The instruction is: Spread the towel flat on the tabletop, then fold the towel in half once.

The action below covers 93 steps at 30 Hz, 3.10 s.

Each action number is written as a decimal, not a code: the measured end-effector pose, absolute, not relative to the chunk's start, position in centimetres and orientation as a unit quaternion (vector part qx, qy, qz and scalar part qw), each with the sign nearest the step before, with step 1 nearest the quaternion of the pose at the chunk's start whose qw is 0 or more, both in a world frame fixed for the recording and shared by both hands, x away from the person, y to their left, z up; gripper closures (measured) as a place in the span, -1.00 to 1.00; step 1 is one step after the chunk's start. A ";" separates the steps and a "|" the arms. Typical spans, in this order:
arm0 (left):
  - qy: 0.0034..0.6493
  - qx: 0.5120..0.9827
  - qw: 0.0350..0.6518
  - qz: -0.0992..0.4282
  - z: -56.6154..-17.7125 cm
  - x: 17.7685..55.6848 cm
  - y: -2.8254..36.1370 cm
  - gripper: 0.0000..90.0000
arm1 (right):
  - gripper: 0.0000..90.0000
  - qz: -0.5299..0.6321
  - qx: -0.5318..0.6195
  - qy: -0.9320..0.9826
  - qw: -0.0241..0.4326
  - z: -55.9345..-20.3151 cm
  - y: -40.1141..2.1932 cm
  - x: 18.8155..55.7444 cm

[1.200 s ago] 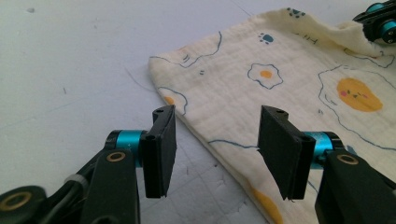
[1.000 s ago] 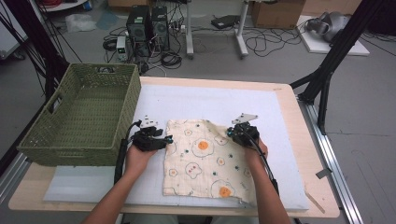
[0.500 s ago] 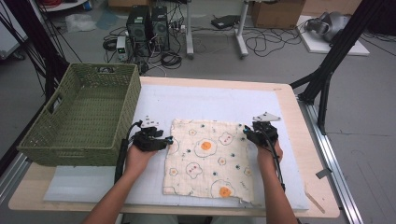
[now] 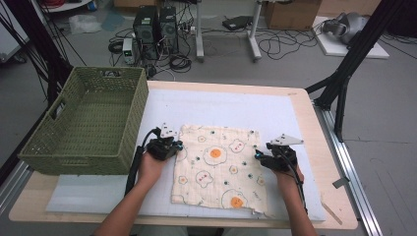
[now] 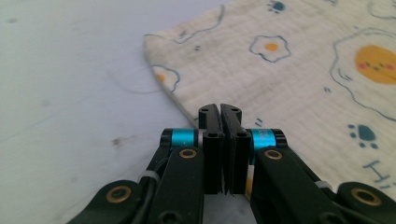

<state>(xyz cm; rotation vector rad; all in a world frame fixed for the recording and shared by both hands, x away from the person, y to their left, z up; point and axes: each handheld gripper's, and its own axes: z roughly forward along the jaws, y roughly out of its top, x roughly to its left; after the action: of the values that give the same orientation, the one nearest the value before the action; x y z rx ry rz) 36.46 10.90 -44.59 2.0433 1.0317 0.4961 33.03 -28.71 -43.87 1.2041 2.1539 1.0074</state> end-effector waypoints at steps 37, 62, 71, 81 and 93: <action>0.421 0.792 0.398 0.190 -44.8 36.7 11.9 0.72 | 0.09 0.374 0.455 0.772 0.239 -43.9 -27.8 32.7; 0.383 0.747 0.522 0.151 -43.0 32.5 14.2 -0.58 | -0.49 0.411 0.424 0.765 0.258 -41.9 -30.5 27.3; 0.358 0.741 0.545 0.162 -42.1 31.2 14.5 -0.59 | -0.74 0.423 0.404 0.764 0.273 -41.3 -30.7 26.2; 0.356 0.739 0.547 0.167 -42.1 30.9 14.6 -0.57 | -0.74 0.425 0.406 0.763 0.268 -41.3 -30.5 26.7; 0.365 0.738 0.543 0.166 -42.2 31.2 14.8 -0.56 | -0.74 0.422 0.405 0.765 0.268 -41.3 -30.4 26.7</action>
<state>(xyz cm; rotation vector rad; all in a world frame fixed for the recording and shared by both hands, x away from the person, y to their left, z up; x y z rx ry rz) 31.15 14.83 -42.17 1.7511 0.8664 0.3945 26.66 -30.42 -41.32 1.0937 2.0633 1.1393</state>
